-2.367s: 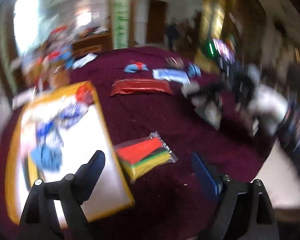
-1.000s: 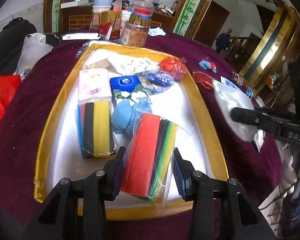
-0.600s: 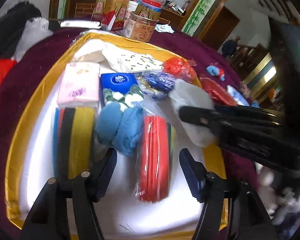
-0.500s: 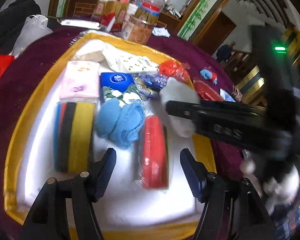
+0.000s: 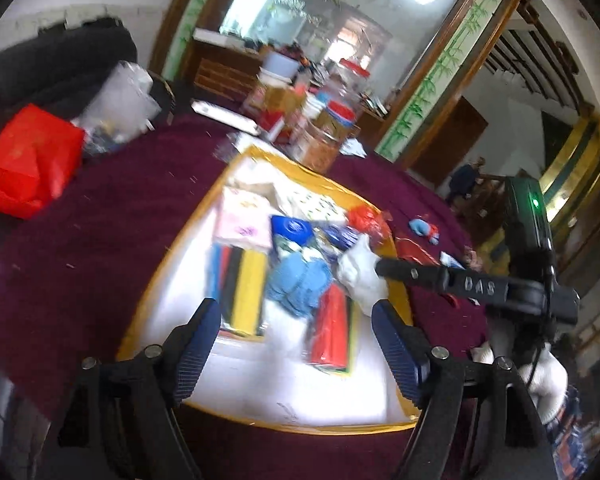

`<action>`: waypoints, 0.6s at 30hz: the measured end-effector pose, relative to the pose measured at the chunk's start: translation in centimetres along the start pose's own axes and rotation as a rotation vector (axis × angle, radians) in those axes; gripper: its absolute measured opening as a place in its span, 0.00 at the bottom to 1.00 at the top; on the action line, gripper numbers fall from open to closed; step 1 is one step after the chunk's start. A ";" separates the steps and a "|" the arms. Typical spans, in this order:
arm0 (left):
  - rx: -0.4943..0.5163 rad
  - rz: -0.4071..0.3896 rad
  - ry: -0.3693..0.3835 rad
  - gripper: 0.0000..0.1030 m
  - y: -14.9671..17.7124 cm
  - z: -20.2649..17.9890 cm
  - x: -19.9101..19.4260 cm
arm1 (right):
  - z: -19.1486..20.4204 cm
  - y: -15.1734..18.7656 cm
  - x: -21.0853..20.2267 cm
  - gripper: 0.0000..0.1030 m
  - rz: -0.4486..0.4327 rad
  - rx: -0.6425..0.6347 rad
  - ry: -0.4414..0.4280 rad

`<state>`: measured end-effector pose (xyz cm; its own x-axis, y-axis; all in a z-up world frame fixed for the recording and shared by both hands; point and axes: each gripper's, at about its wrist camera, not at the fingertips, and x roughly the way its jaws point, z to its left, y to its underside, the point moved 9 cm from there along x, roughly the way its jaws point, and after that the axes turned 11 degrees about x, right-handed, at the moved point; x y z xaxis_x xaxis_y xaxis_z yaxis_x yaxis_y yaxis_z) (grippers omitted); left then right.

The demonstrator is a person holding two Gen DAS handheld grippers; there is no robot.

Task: Organize soft objects
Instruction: 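Grasp the black crab-logo snack bag from the table with the right tool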

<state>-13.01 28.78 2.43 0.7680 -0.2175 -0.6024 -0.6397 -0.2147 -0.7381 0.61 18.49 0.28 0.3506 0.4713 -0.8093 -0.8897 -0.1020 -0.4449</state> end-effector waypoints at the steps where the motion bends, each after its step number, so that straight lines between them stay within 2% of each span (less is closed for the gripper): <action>1: 0.019 -0.007 -0.027 0.79 -0.1 0.0 -0.2 | 0.1 0.4 -0.1 0.53 -0.005 -0.011 0.006; 3: 0.062 -0.015 -0.079 0.79 -0.2 -0.3 -0.5 | 0.2 1.1 -0.7 0.56 -0.032 -0.041 0.031; 8: 0.158 -0.037 -0.138 0.80 0.0 -2.6 -1.1 | -0.7 2.8 -3.9 0.66 -0.130 -0.078 0.066; 10: 0.211 -0.043 -0.163 0.85 0.1 -4.0 -1.1 | -1.8 3.5 -5.5 0.73 -0.177 -0.066 0.070; 14: 0.336 -0.055 -0.221 0.87 0.5 -7.3 -1.0 | -5.0 5.0 -7.7 0.73 -0.232 -0.048 0.117; 18: 0.425 -0.054 -0.235 0.88 1.1 -10.1 -0.8 | -9.0 6.1 -9.8 0.73 -0.266 -0.006 0.173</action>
<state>-14.61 19.08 5.18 0.8174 0.0146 -0.5759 -0.5668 0.1985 -0.7996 -5.63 5.36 2.03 0.6159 0.3264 -0.7170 -0.7584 -0.0005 -0.6517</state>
